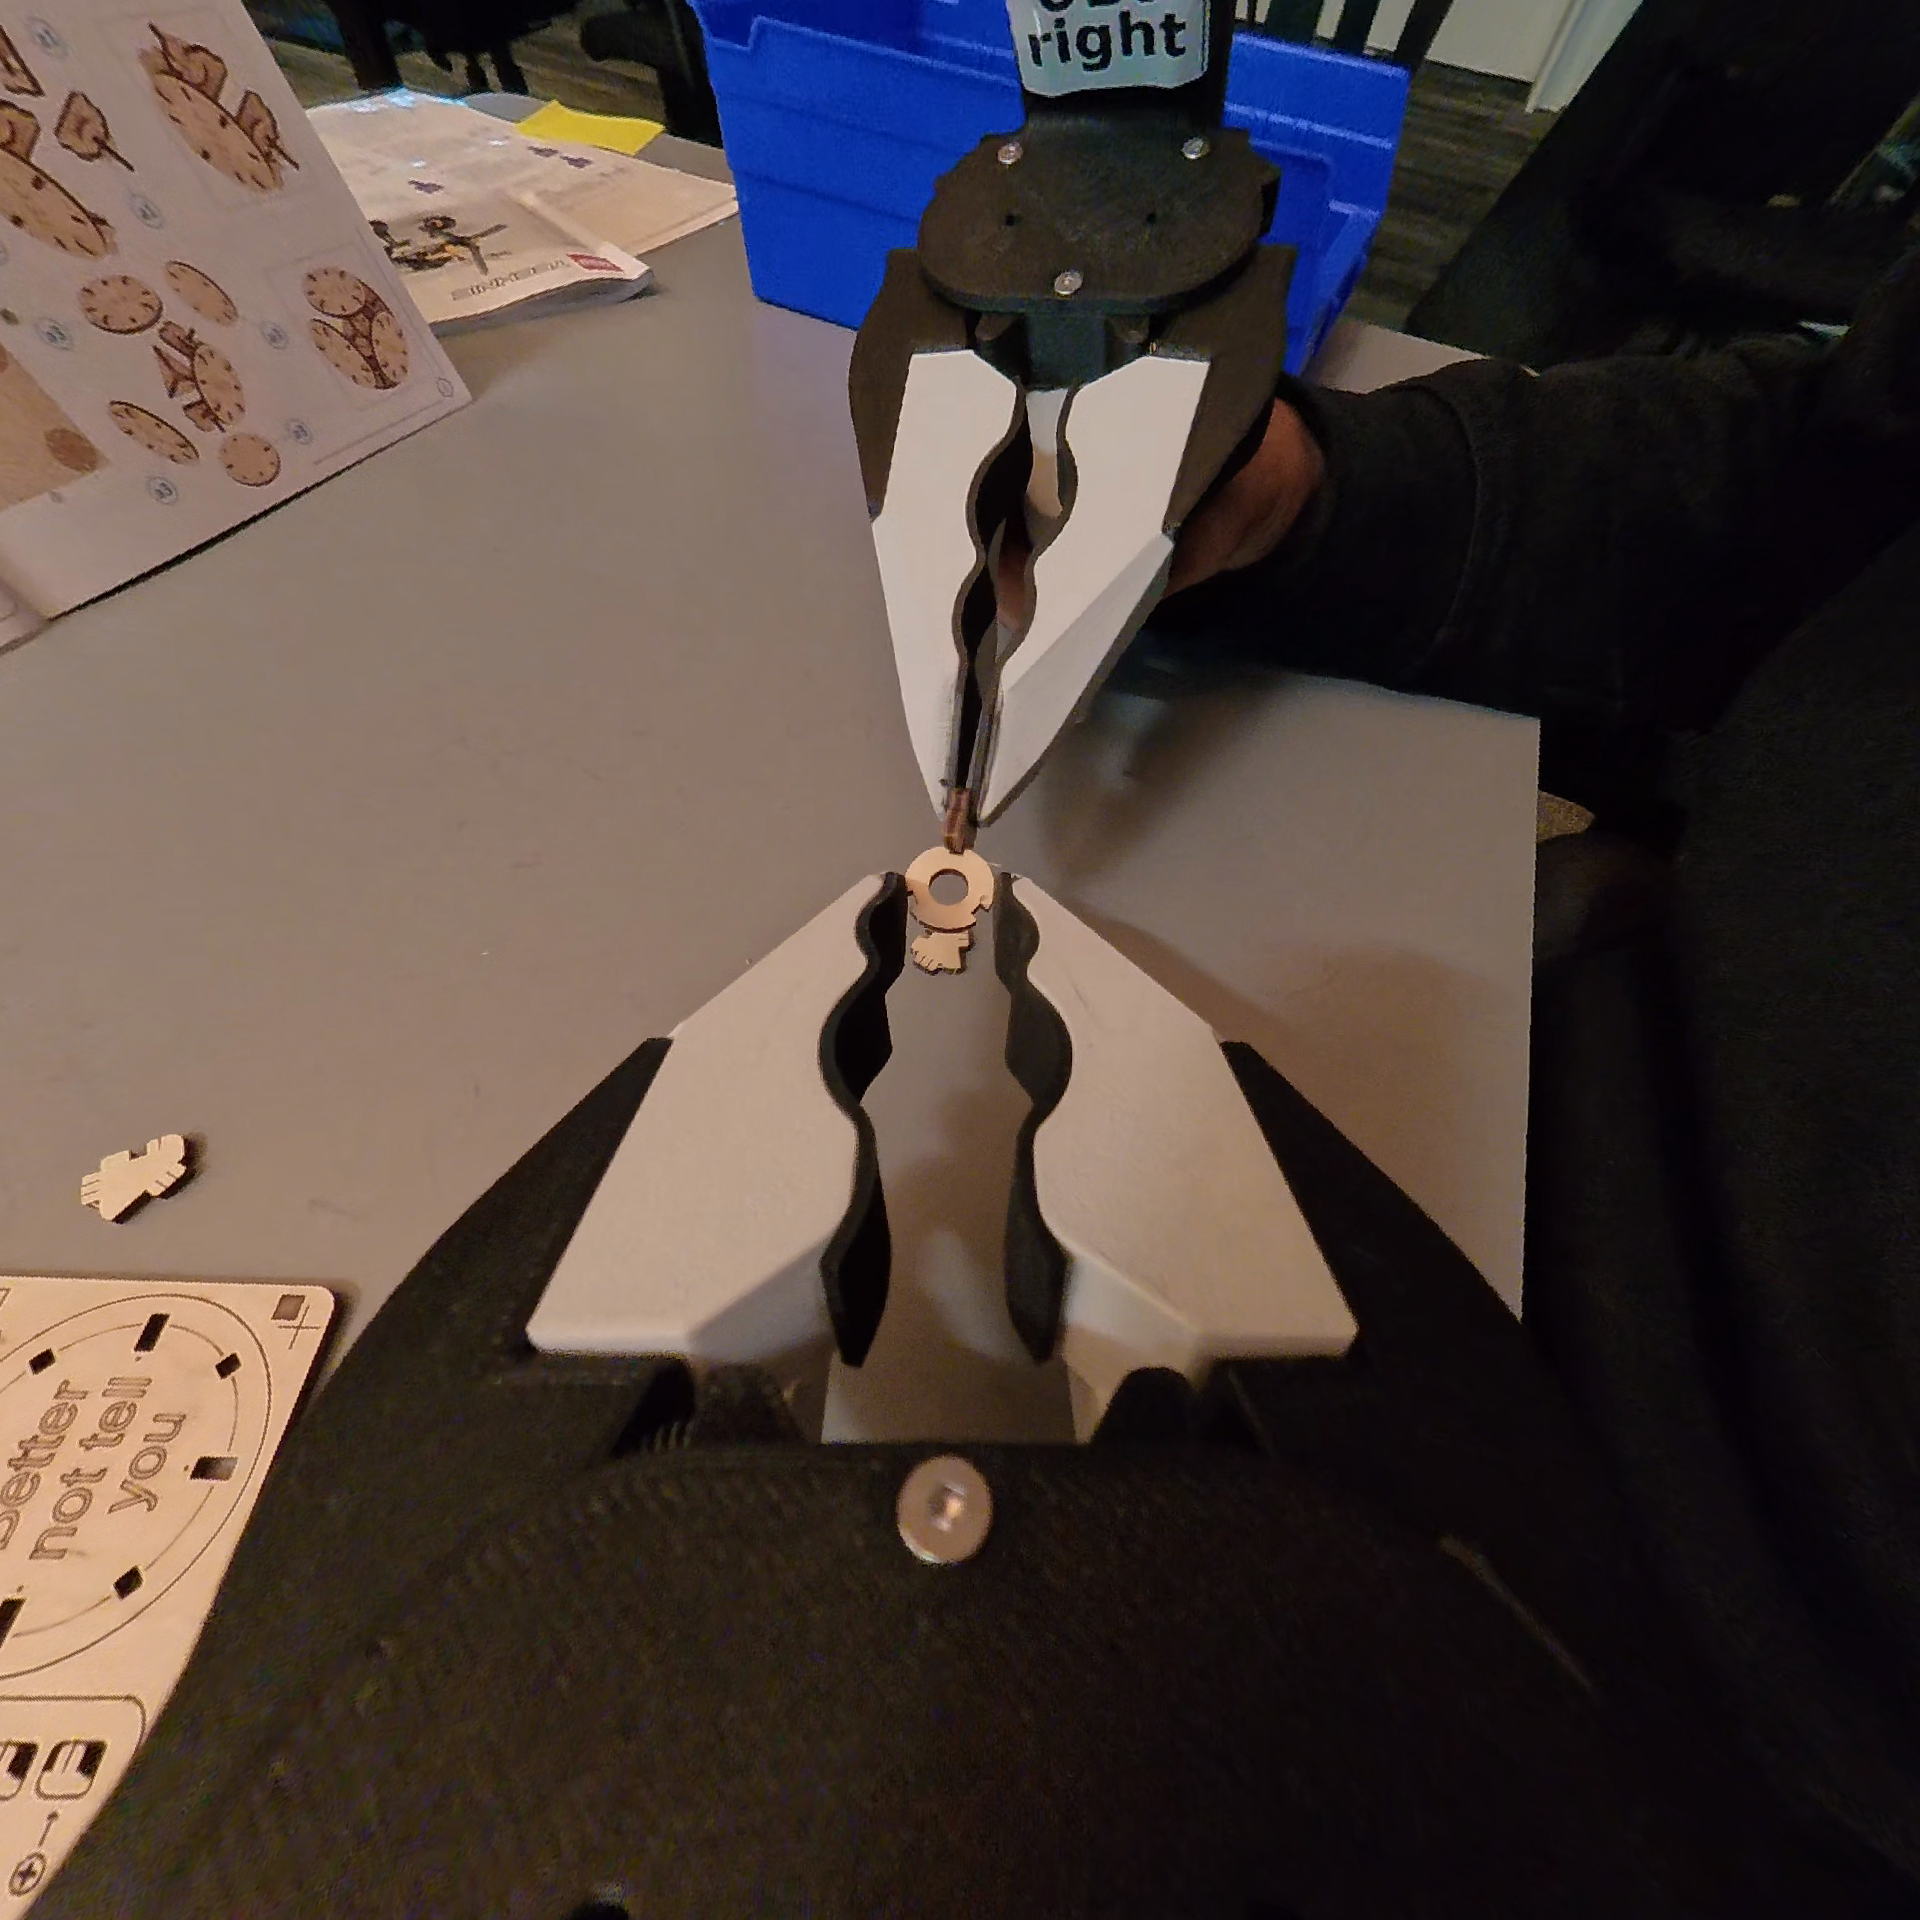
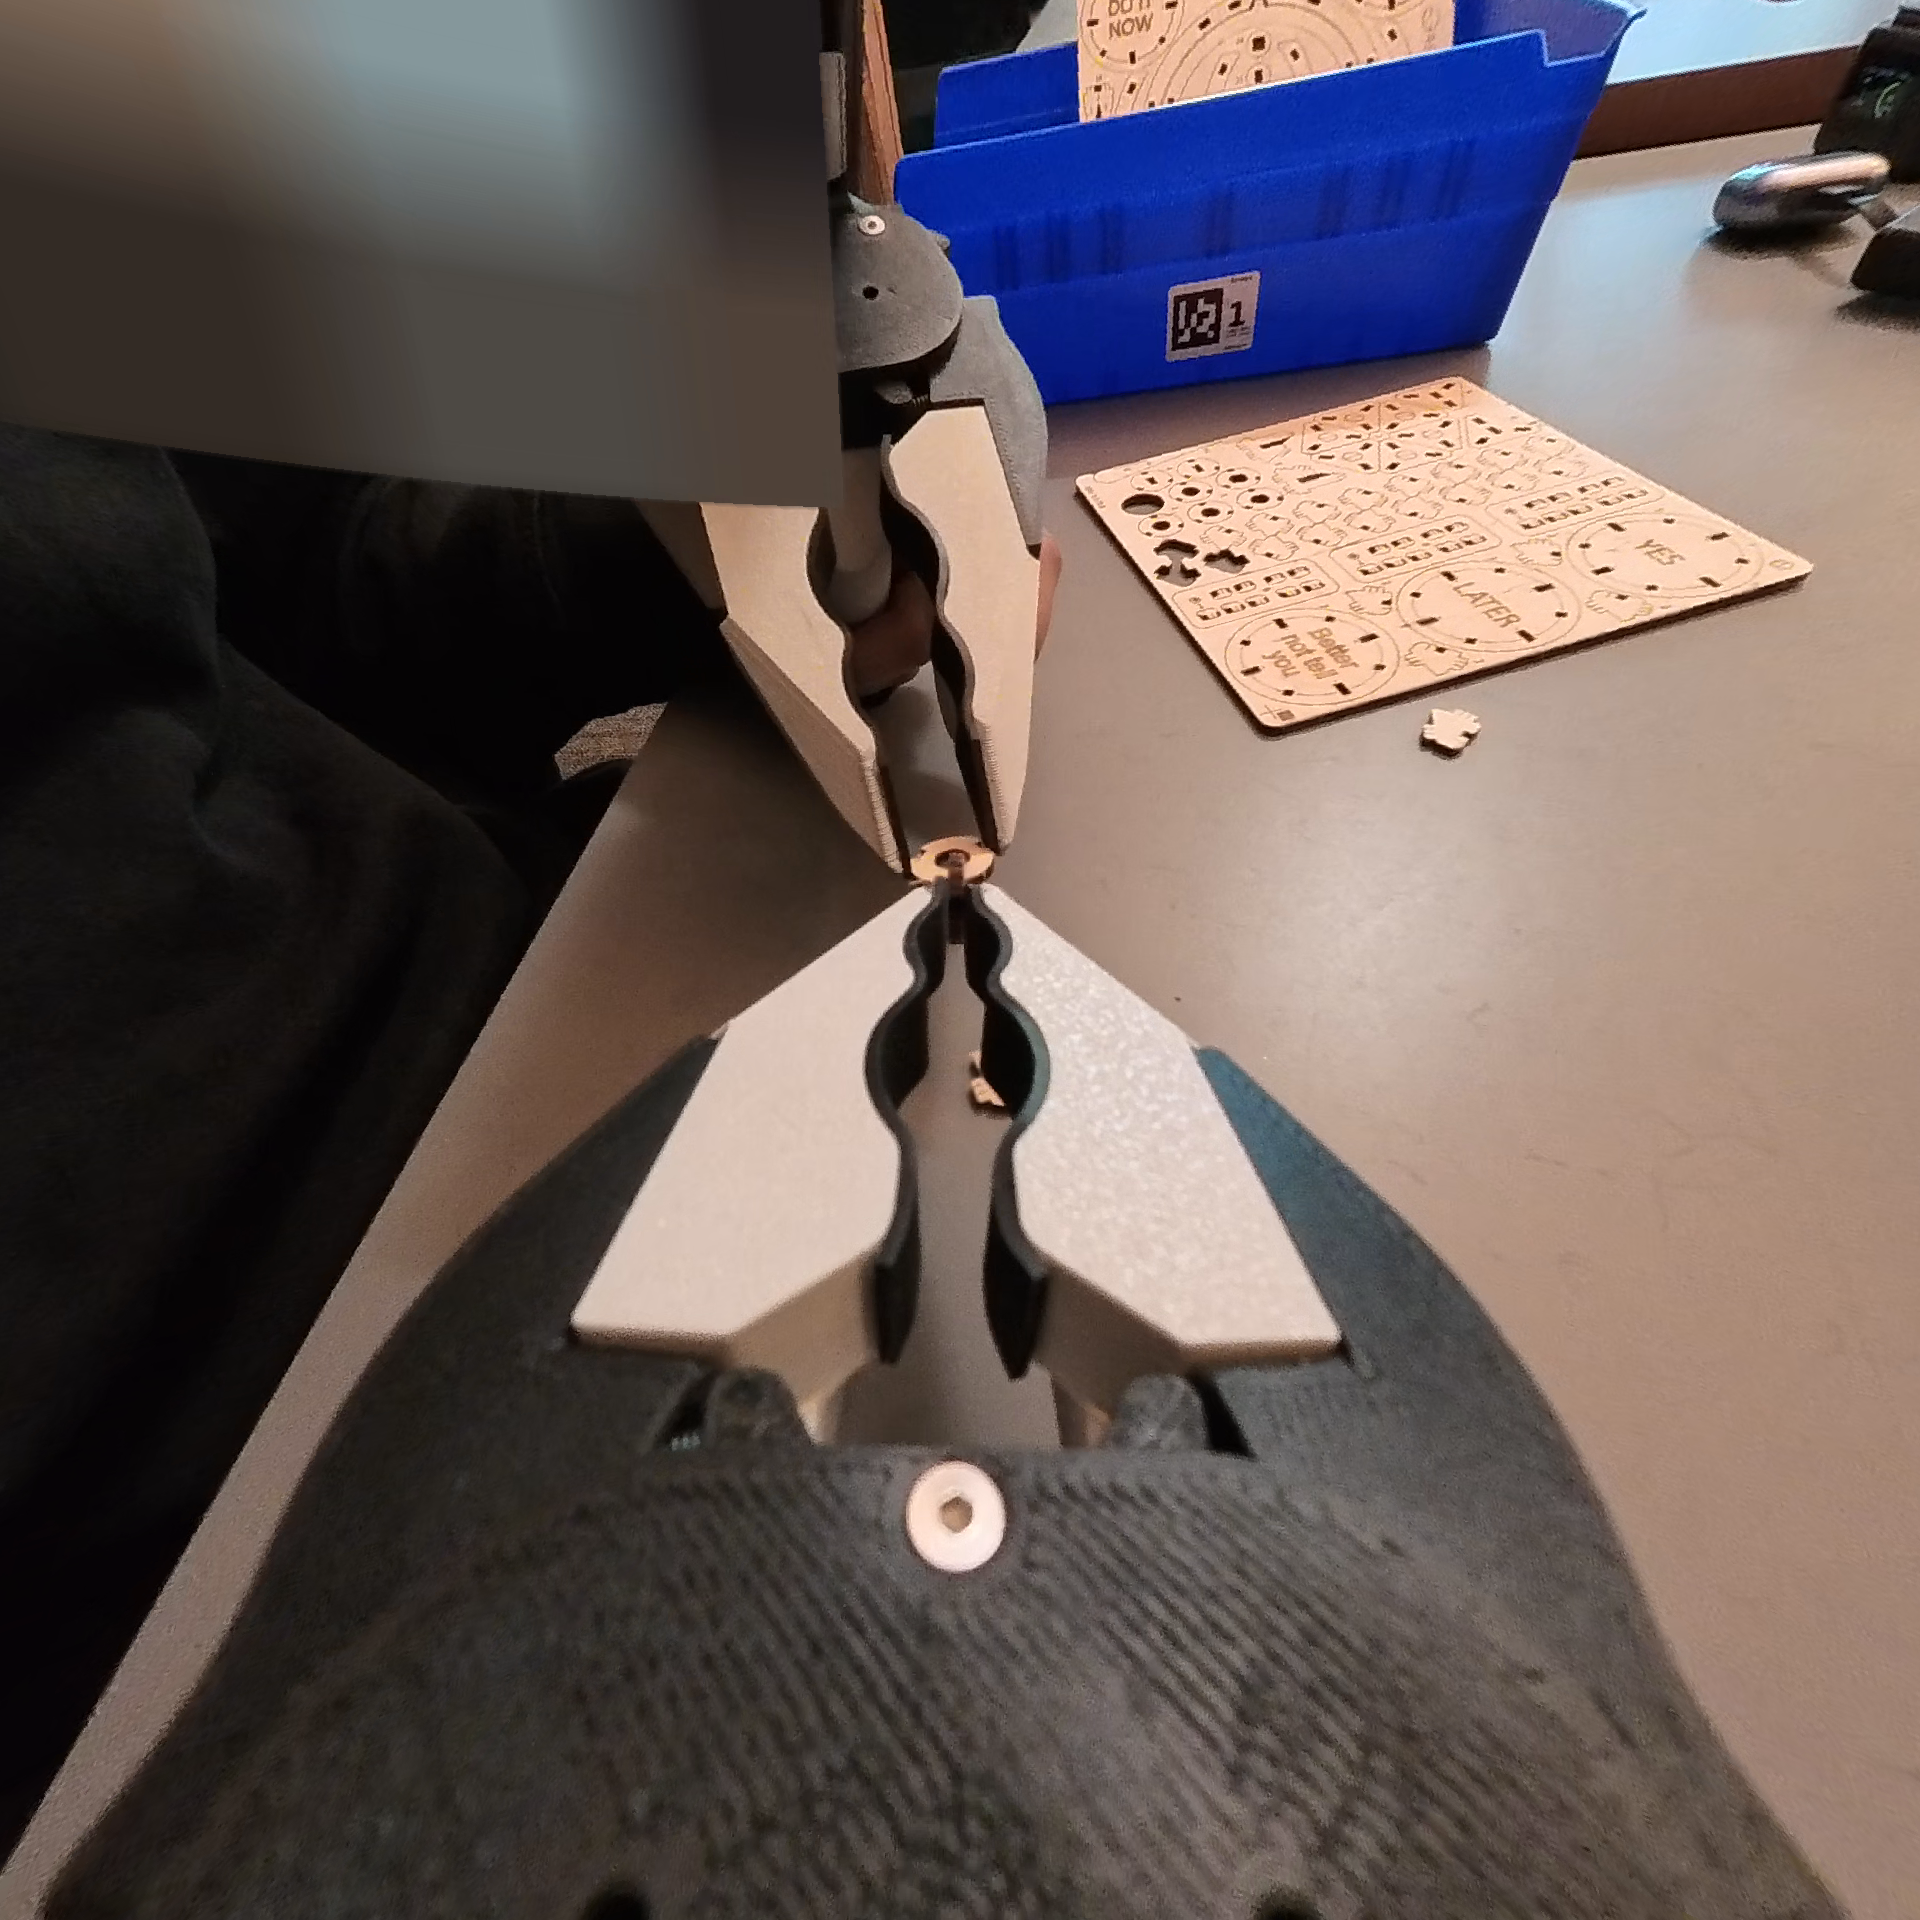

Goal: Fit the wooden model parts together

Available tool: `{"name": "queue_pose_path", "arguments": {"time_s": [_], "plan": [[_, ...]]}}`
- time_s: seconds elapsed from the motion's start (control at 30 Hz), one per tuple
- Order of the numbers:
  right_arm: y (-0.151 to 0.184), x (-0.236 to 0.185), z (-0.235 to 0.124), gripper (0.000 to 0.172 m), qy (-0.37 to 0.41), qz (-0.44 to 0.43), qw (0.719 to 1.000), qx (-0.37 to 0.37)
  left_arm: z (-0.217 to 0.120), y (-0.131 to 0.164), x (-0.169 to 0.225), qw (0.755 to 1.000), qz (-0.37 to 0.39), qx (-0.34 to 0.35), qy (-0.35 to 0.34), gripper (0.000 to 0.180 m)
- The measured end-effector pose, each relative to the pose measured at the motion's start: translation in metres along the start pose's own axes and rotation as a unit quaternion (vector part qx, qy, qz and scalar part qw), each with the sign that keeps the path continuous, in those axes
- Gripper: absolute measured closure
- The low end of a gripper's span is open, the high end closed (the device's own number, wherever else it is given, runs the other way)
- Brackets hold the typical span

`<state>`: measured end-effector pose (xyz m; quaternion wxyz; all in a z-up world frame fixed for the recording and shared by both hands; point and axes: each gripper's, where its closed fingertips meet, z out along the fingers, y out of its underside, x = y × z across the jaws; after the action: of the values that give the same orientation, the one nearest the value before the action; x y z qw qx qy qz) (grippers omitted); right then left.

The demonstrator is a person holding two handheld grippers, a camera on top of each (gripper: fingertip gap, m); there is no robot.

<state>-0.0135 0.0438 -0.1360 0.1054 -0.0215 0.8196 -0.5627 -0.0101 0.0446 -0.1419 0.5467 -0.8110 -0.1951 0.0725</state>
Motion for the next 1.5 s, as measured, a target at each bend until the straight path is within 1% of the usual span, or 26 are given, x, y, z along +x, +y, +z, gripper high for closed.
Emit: {"name": "queue_pose_path", "arguments": {"time_s": [0.63,0.8,0.97,1.07,1.13,1.2,1.27,1.37,1.43,1.5], "plan": [[-0.009,-0.002,0.001,0.171,0.005,-0.007,0.999,0.031,-0.006,-0.010,0.000,0.999,-0.024,0.040,0.017,0.166],[-0.015,-0.001,-0.001,0.171,0.007,0.000,0.999,0.050,-0.009,-0.015,-0.002,0.997,-0.042,0.061,0.022,0.166],[-0.020,0.002,-0.001,0.171,0.007,0.029,0.997,0.068,-0.012,-0.021,-0.004,0.995,-0.055,0.086,0.022,0.165],[-0.022,0.007,-0.005,0.172,0.008,0.059,0.995,0.082,-0.014,-0.023,-0.005,0.993,-0.059,0.098,0.020,0.143],[-0.025,0.012,-0.010,0.172,0.005,0.095,0.990,0.100,-0.015,-0.024,-0.007,0.993,-0.062,0.102,0.017,0.135],[-0.026,0.017,-0.014,0.172,-0.013,0.153,0.981,0.119,-0.014,-0.023,-0.009,0.994,-0.053,0.097,-0.001,0.129],[-0.026,0.020,-0.017,0.172,-0.044,0.228,0.963,0.138,-0.012,-0.021,-0.013,0.996,-0.016,0.083,-0.037,0.134],[-0.023,0.020,-0.018,0.172,-0.095,0.327,0.927,0.155,-0.007,-0.018,-0.014,0.994,0.041,0.060,-0.079,0.143],[-0.022,0.019,-0.017,0.172,-0.112,0.352,0.916,0.157,-0.006,-0.019,-0.017,0.992,0.052,0.062,-0.096,0.152],[-0.022,0.018,-0.016,0.172,-0.111,0.351,0.917,0.151,-0.007,-0.021,-0.020,0.992,0.043,0.067,-0.099,0.153]]}}
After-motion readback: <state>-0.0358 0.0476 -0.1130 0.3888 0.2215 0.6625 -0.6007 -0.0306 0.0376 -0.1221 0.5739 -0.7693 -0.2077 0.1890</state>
